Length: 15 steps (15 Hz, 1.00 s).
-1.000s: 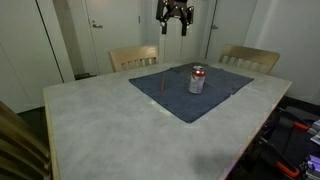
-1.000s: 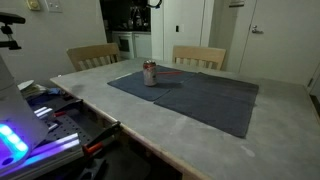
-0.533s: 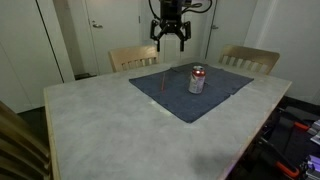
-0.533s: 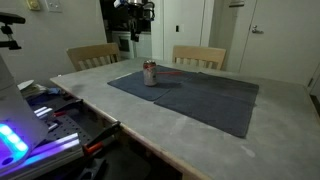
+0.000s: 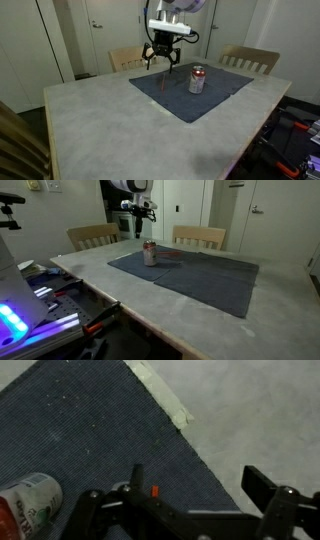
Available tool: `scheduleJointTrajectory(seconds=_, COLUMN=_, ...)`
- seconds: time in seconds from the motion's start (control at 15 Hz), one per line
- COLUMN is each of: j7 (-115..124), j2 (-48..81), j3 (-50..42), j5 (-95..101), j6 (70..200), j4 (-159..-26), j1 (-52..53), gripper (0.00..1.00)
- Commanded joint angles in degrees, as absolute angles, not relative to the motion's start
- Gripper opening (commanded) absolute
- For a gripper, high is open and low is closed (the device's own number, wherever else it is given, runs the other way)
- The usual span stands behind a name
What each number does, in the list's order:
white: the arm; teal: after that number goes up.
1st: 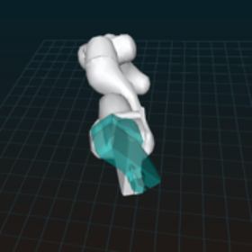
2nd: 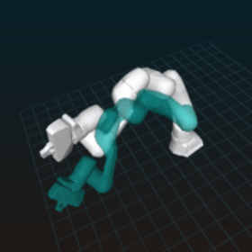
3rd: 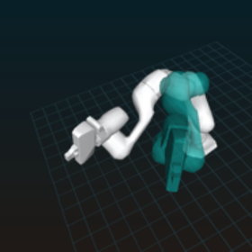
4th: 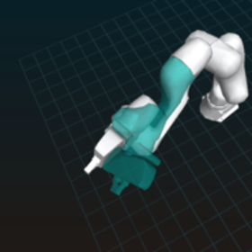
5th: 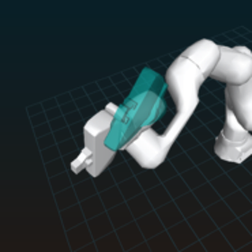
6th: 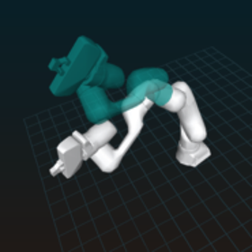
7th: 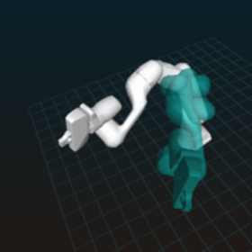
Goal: Put the straw in the can and then put it back on the table again
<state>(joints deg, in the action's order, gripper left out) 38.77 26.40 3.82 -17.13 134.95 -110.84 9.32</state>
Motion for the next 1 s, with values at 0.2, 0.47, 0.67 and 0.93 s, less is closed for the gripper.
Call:
scheduleJointTrajectory(seconds=0.2, j7=31.7, j2=27.7, j3=3.0, j5=-19.2, j6=139.6, j4=-112.6, j1=6.9, gripper=1.00)
scheduleJointTrajectory(seconds=0.47, j7=34.7, j2=28.9, j3=0.1, j5=-14.1, j6=139.3, j4=-112.9, j1=9.1, gripper=1.00)
scheduleJointTrajectory(seconds=0.67, j7=36.9, j2=30.2, j3=-0.3, j5=-12.3, j6=141.0, j4=-113.6, j1=10.2, gripper=1.00)
scheduleJointTrajectory(seconds=0.93, j7=35.8, j2=30.6, j3=0.5, j5=-12.8, j6=139.3, j4=-112.9, j1=9.9, gripper=1.00)
